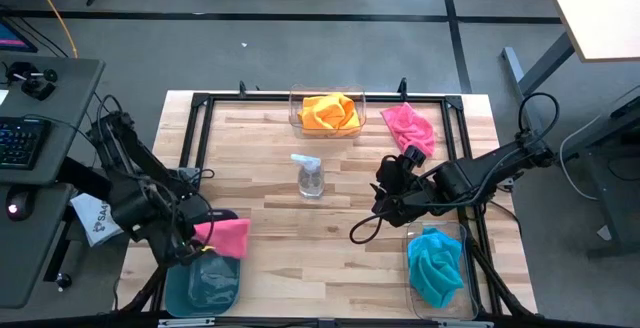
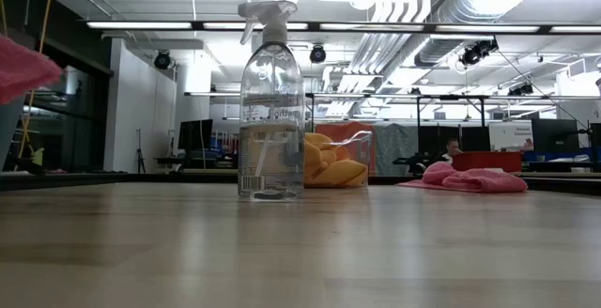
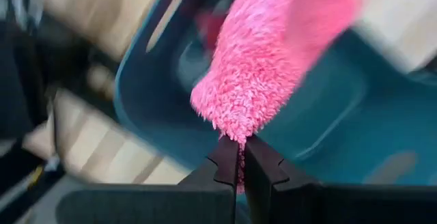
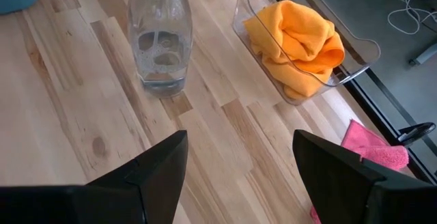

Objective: Sort microfiber towel by color & place in baskets
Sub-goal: Put the left pink microfiber cloth into the blue bin, then put the pink microfiber cloth into the blue bin

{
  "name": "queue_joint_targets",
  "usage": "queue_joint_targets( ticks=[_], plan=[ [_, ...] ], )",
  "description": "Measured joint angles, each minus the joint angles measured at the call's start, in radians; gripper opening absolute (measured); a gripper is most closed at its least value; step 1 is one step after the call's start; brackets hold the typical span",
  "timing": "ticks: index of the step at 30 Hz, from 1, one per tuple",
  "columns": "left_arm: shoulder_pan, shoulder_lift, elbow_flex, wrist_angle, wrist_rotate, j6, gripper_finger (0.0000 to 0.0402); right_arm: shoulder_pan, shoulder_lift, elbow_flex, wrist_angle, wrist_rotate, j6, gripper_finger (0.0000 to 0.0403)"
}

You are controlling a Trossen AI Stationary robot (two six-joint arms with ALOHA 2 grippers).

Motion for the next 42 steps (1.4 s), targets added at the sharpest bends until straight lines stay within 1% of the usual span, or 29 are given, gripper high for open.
queue_joint_targets(
  ticks=[5,7,9,10,14,15,17,20,23,28,30,32,33,34,35,38,42],
  plan=[
    [-0.037,-0.004,-0.111,0.040,0.202,-0.100,0.0000,0.000,0.000,0.000,0.000,0.000,0.000,0.0262],
    [-0.047,-0.003,-0.138,0.083,0.256,-0.110,0.0000,0.000,0.000,0.000,0.000,0.000,0.000,0.0262],
    [-0.053,-0.003,-0.149,0.116,0.256,-0.115,0.0000,0.000,0.000,0.000,0.000,0.000,0.000,0.0262],
    [-0.052,-0.004,-0.151,0.135,0.238,-0.115,0.0000,0.000,0.000,0.000,0.000,0.000,0.000,0.0262],
    [-0.029,-0.004,-0.151,0.208,0.083,-0.101,0.0000,-0.005,0.000,0.000,-0.001,0.000,0.000,0.0262],
    [-0.022,-0.004,-0.151,0.216,0.055,-0.094,0.0001,-0.006,0.000,0.000,-0.001,0.000,0.000,0.0262],
    [-0.005,-0.004,-0.151,0.208,0.035,-0.077,0.0007,-0.006,0.000,0.000,-0.001,0.000,-0.001,0.0262],
    [0.023,-0.004,-0.151,0.209,0.035,-0.060,0.0031,-0.006,0.000,0.000,-0.001,0.000,-0.008,0.0262],
    [0.050,-0.011,-0.149,0.210,0.053,-0.031,0.0067,-0.006,0.000,0.000,-0.001,-0.015,-0.008,0.0262],
    [0.095,-0.040,-0.122,0.214,0.130,0.047,0.0133,-0.006,0.000,0.000,0.002,-0.045,0.004,0.0262],
    [0.117,-0.057,-0.104,0.216,0.156,0.077,0.0156,-0.006,0.000,0.000,0.003,-0.060,0.028,0.0262],
    [0.144,-0.082,-0.084,0.231,0.156,0.124,0.0174,-0.008,0.000,0.000,0.020,-0.062,0.077,0.0262],
    [0.158,-0.096,-0.076,0.248,0.135,0.153,0.0181,-0.011,-0.001,0.000,0.039,-0.060,0.111,0.0262],
    [0.173,-0.114,-0.072,0.275,0.089,0.188,0.0187,-0.016,-0.004,0.000,0.058,-0.061,0.147,0.0262],
    [0.187,-0.131,-0.069,0.302,0.019,0.228,0.0191,-0.028,-0.008,0.000,0.074,-0.061,0.185,0.0262],
    [0.230,-0.183,-0.068,0.378,-0.237,0.350,0.0197,-0.085,-0.025,0.000,0.076,-0.060,0.271,0.0262],
    [0.319,-0.238,-0.068,0.381,-0.499,0.551,0.0197,-0.226,-0.049,0.000,-0.018,-0.072,0.297,0.0262]
  ],
)
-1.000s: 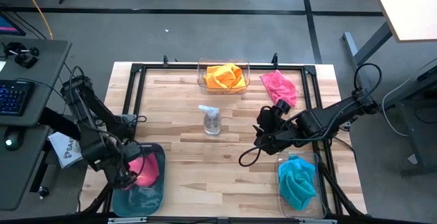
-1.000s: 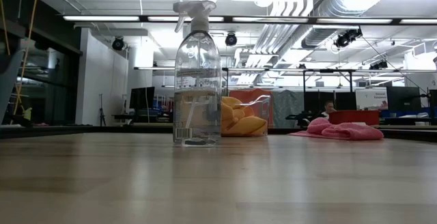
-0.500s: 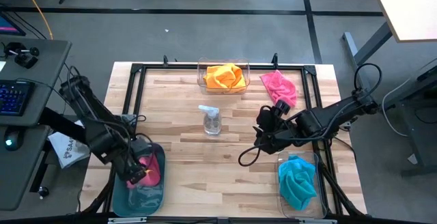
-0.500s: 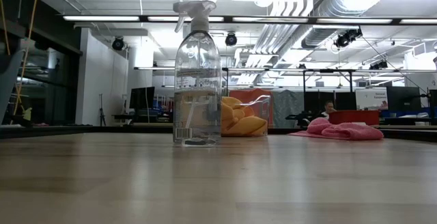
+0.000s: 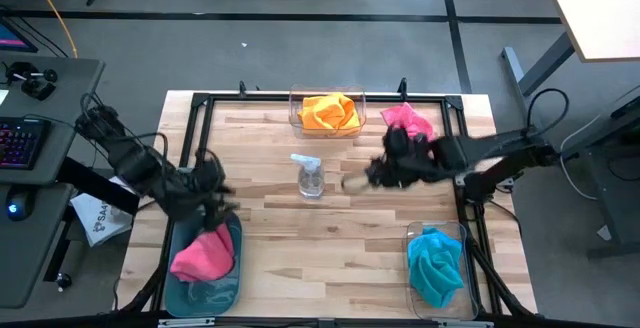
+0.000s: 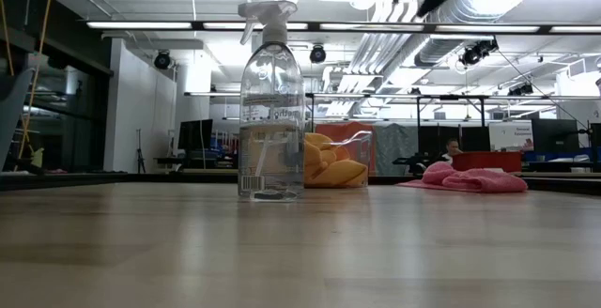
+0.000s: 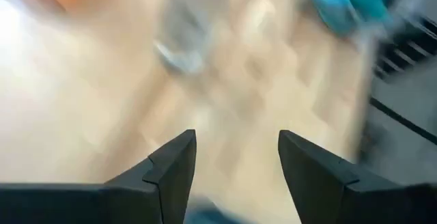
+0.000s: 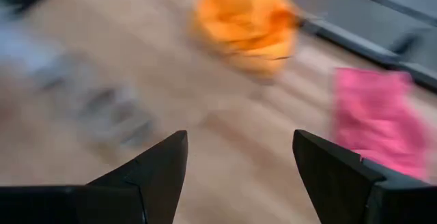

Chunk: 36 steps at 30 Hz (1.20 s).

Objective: Sort microfiber towel by color & place in baskets
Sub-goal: Put the pink microfiber cloth into the blue bin

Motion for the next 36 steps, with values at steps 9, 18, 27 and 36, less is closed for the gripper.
queue_joint_targets(
  ticks=[9,18,27,36],
  plan=[
    [0.340,-0.072,-0.003,0.076,-0.281,0.304,0.0197,-0.542,-0.088,-0.250,0.110,-0.370,-0.298,0.0239],
    [0.401,-0.049,-0.004,0.147,-0.255,0.312,0.0197,-0.855,-0.107,-0.643,0.341,-0.614,-0.312,0.0232],
    [0.490,-0.004,-0.004,0.146,-0.248,0.314,0.0197,-0.945,-0.107,-0.741,0.440,-0.525,-0.381,0.0261],
    [0.565,0.004,-0.004,0.146,-0.168,0.324,0.0197,-1.005,-0.029,-0.822,0.647,-0.541,-0.381,0.0268]
  ],
)
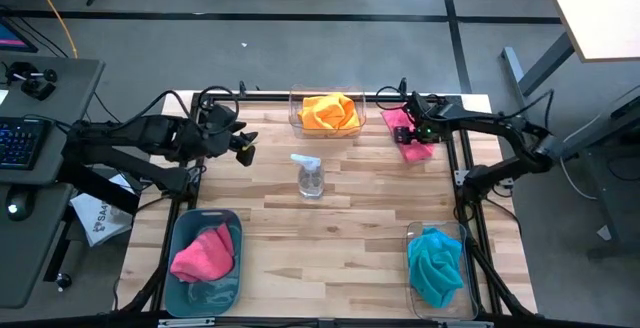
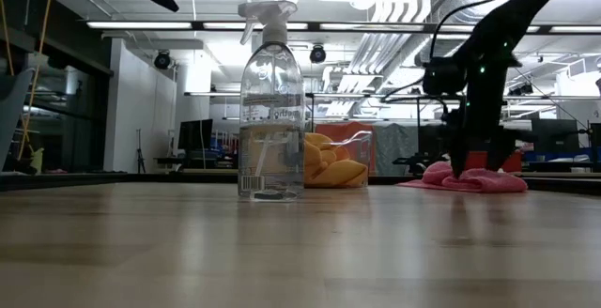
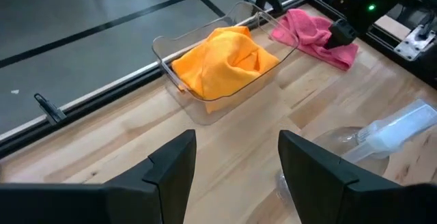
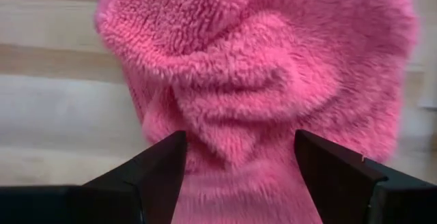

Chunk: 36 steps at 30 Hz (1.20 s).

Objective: Sort microfiber towel by color & place in baskets
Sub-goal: Put the pink microfiber cloth into the blue bin

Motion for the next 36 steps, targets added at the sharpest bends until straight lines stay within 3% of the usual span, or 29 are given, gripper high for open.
queue_joint_targets(
  ticks=[4,7,9,12,14,18,24,30,36],
  plan=[
    [0.002,0.000,0.000,0.006,0.001,-0.001,0.0197,0.010,0.065,-0.018,0.080,-0.014,-0.003,0.0263],
    [-0.006,0.000,0.000,0.089,0.006,0.026,0.0197,0.037,0.104,-0.023,0.088,-0.020,-0.027,0.0226],
    [-0.020,-0.004,0.000,0.164,0.033,0.094,0.0197,0.068,0.115,-0.024,0.076,-0.024,-0.071,0.0175],
    [-0.032,-0.015,0.000,0.272,0.071,0.180,0.0197,0.112,0.108,-0.024,0.032,-0.061,-0.128,0.0061],
    [-0.031,-0.022,0.000,0.332,0.075,0.217,0.0197,0.139,0.088,-0.028,0.008,-0.094,-0.156,0.0019],
    [-0.031,-0.046,0.000,0.421,0.075,0.291,0.0197,0.197,-0.004,-0.018,-0.077,-0.136,-0.150,0.0011],
    [-0.031,-0.096,0.009,0.464,0.077,0.358,0.0197,0.295,-0.286,0.088,-0.206,-0.093,-0.110,0.0004],
    [-0.030,-0.114,0.010,0.470,0.076,0.362,0.0197,0.454,-0.559,0.219,0.007,-0.071,-0.025,0.0003],
    [-0.020,-0.046,0.010,0.505,0.087,0.361,0.0198,0.645,-0.599,0.308,0.322,0.028,-0.051,0.0001]
  ],
)
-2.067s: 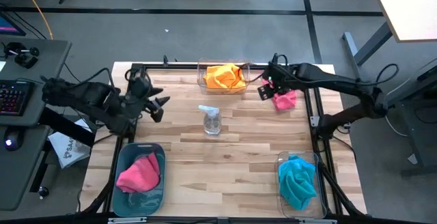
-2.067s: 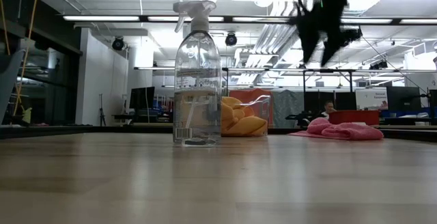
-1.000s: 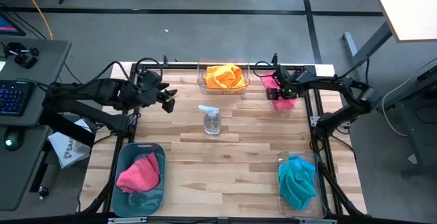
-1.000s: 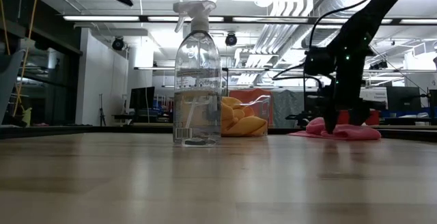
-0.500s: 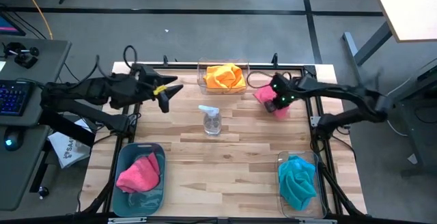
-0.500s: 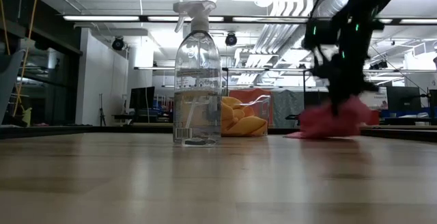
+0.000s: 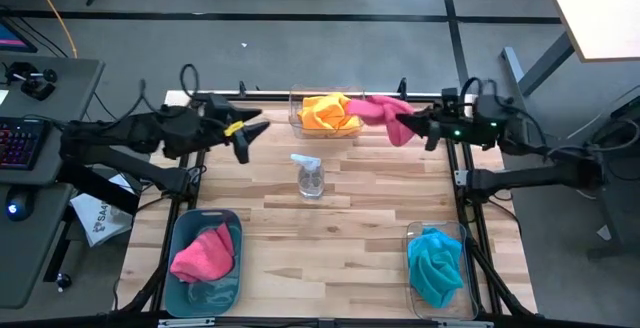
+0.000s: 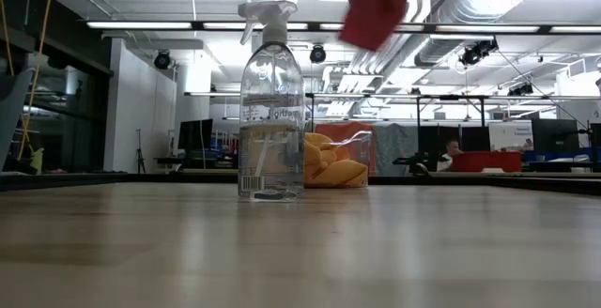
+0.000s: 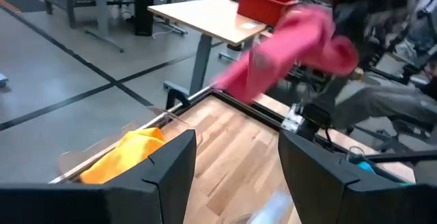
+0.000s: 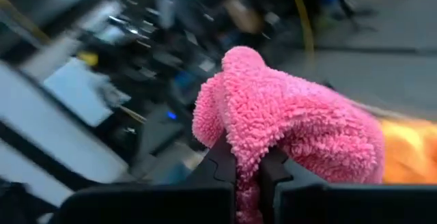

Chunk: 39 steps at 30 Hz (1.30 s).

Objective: Sort microfiber towel by color & place in baskets
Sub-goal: Put the pink microfiber cloth into the blue bin

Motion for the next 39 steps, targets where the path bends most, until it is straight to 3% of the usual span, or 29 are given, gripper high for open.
queue_joint_targets(
  ticks=[5,9,13,21,33,39],
  plan=[
    [0.012,0.078,0.000,0.138,0.152,0.067,0.0198,0.127,0.130,0.087,0.135,0.021,-0.086,0.0001],
    [0.013,0.111,0.000,0.271,0.279,0.091,0.0198,0.205,0.279,0.194,0.144,0.014,-0.161,0.0001],
    [0.013,0.109,0.000,0.291,0.341,0.093,0.0198,0.264,0.413,0.314,0.140,-0.033,-0.248,0.0001],
    [0.000,0.117,0.000,0.301,0.491,0.100,0.0198,0.322,0.643,0.567,-0.096,-0.078,-0.413,0.0001],
    [-0.059,0.150,0.002,0.298,0.524,0.118,0.0198,0.341,0.831,0.738,-0.117,-0.135,-0.440,0.0000],
    [-0.058,0.191,0.002,0.263,0.600,0.117,0.0198,0.341,0.858,0.771,-0.130,-0.127,-0.453,0.0000]
  ],
)
